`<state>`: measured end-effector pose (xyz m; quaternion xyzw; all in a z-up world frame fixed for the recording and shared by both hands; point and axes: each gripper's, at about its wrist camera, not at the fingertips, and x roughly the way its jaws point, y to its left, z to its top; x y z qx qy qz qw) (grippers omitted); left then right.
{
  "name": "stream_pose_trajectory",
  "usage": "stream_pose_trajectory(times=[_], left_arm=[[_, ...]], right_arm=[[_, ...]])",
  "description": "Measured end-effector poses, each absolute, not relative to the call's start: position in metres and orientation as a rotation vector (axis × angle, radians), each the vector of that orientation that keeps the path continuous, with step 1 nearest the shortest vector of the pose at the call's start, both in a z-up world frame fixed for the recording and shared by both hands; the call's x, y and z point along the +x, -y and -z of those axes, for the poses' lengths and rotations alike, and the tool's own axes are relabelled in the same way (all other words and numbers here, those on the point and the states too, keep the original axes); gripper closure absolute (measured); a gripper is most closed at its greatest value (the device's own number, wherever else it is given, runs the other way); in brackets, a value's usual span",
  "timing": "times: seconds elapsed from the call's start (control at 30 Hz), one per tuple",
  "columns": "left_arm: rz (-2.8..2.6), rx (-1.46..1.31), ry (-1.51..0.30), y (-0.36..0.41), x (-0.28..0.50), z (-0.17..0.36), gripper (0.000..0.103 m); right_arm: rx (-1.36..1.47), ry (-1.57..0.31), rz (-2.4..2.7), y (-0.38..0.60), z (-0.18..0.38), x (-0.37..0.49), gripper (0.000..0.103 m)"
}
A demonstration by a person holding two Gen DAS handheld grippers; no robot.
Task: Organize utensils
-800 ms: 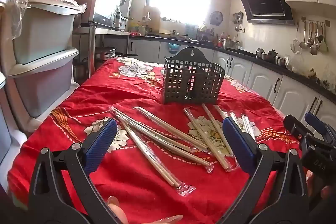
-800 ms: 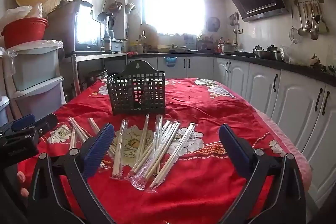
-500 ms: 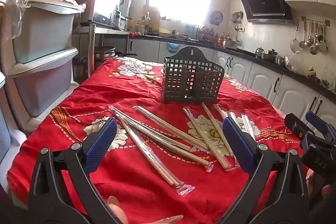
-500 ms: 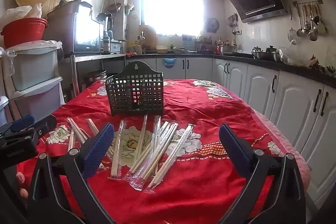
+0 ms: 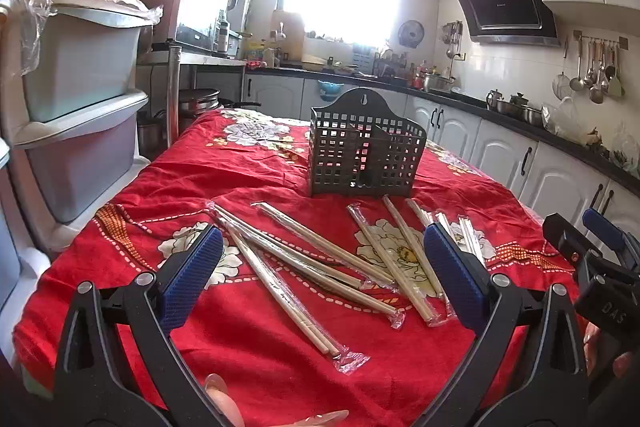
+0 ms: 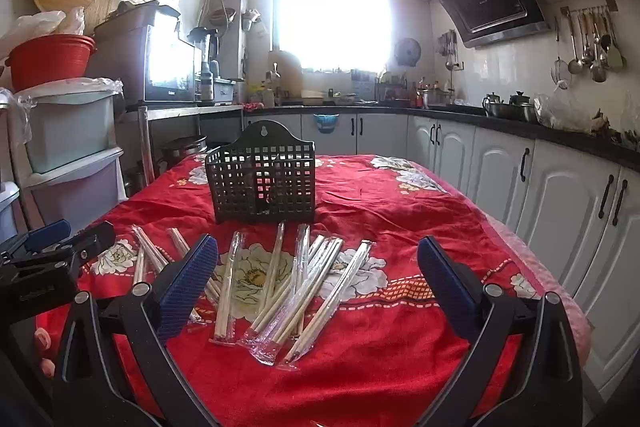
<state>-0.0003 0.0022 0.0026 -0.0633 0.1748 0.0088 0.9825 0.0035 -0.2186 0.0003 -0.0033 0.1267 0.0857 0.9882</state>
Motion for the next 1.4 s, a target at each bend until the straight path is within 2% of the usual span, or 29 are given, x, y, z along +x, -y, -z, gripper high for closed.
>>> stream_pose_trajectory(times=[1.4], left_arm=[[-0.035,-0.16,-0.364,-0.008,0.003,0.0,0.01]], right_arm=[[-0.006,-0.285,-0.209,0.213,0.001,0.012,0.006]])
